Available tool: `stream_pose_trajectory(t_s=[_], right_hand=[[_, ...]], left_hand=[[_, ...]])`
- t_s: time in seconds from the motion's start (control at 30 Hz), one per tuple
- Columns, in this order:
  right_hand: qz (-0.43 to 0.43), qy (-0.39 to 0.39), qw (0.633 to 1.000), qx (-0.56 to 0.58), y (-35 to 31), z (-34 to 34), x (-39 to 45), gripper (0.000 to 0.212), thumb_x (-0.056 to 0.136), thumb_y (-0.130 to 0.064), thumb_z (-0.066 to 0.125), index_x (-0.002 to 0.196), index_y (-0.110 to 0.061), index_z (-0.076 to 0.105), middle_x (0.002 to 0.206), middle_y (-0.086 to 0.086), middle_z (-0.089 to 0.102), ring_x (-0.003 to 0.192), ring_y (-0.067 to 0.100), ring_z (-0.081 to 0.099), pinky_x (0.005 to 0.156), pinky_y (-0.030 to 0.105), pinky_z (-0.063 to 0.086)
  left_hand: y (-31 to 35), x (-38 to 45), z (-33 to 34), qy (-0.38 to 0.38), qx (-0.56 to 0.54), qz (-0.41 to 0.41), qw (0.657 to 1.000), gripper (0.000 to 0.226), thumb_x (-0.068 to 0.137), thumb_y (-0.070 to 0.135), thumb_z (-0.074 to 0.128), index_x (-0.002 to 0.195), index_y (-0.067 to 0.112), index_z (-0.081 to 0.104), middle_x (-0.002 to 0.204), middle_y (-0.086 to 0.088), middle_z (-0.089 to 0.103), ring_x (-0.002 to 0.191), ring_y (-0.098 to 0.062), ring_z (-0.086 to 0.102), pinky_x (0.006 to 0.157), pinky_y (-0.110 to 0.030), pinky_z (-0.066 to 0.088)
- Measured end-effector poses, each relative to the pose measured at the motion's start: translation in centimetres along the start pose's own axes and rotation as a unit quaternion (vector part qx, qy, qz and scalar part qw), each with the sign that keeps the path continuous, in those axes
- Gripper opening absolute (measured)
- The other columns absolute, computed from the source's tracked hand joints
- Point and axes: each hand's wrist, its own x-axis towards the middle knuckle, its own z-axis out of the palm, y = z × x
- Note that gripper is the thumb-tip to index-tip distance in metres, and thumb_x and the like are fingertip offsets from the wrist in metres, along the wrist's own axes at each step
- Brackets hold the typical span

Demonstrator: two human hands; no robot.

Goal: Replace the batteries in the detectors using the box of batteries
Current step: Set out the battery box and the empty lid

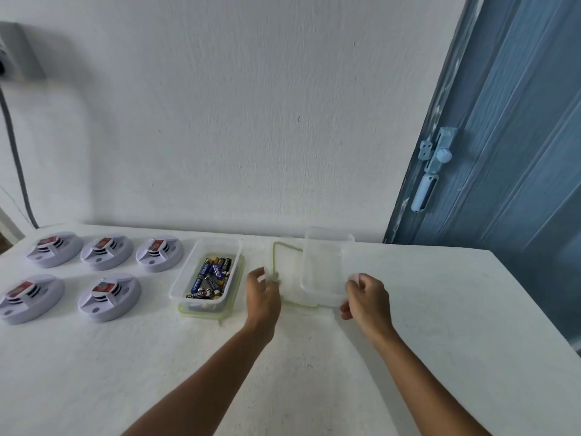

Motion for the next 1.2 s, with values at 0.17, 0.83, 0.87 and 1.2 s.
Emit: stream_pose_trajectory(t_s=[0.17,0.83,0.87,1.2], right_hand=[[-0.021,-0.003,0.999,-0.038,-0.5,1.4,0.3,0.016,0.086,-0.006,0.048,0.082,0.009,0.044,0.070,0.011,0.044,0.050,0.023,0.050,0.043,0.034,0.045],[-0.065,-0.032,0.989,-0.128,0.2,2.8,-0.2,0.062,0.082,-0.002,0.052,0.143,-0.009,0.042,0.066,0.000,0.042,0.058,0.011,0.043,0.055,0.019,0.040],[-0.067,-0.033,0.988,-0.132,0.2,2.9,-0.1,0.062,0.082,-0.002,0.052,0.143,-0.009,0.042,0.066,0.000,0.042,0.058,0.011,0.042,0.056,0.020,0.040],[-0.050,-0.024,0.987,-0.150,0.3,2.5,-0.3,0.048,0.097,-0.039,0.044,0.140,-0.018,0.045,0.109,0.004,0.061,0.094,0.017,0.057,0.088,0.034,0.046]], left_hand=[[-0.4,0.4,-0.7,-0.043,0.074,-0.023,0.996,0.036,0.084,-0.013,0.050,0.114,0.006,0.057,0.099,-0.012,0.068,0.090,-0.027,0.067,0.064,-0.037,0.060],[-1.0,1.9,-2.8,-0.050,0.393,0.101,0.912,0.043,0.083,0.000,0.058,0.126,0.002,0.059,0.077,-0.018,0.073,0.053,-0.017,0.068,0.063,-0.030,0.060],[-0.9,2.0,-2.8,-0.055,0.397,0.100,0.911,0.043,0.084,0.000,0.059,0.127,0.001,0.058,0.078,-0.018,0.073,0.052,-0.017,0.067,0.061,-0.030,0.060],[0.8,1.3,-3.1,-0.107,0.539,0.138,0.824,0.027,0.092,0.028,0.062,0.111,0.009,0.060,0.114,-0.017,0.066,0.076,-0.024,0.069,0.071,-0.034,0.058]])
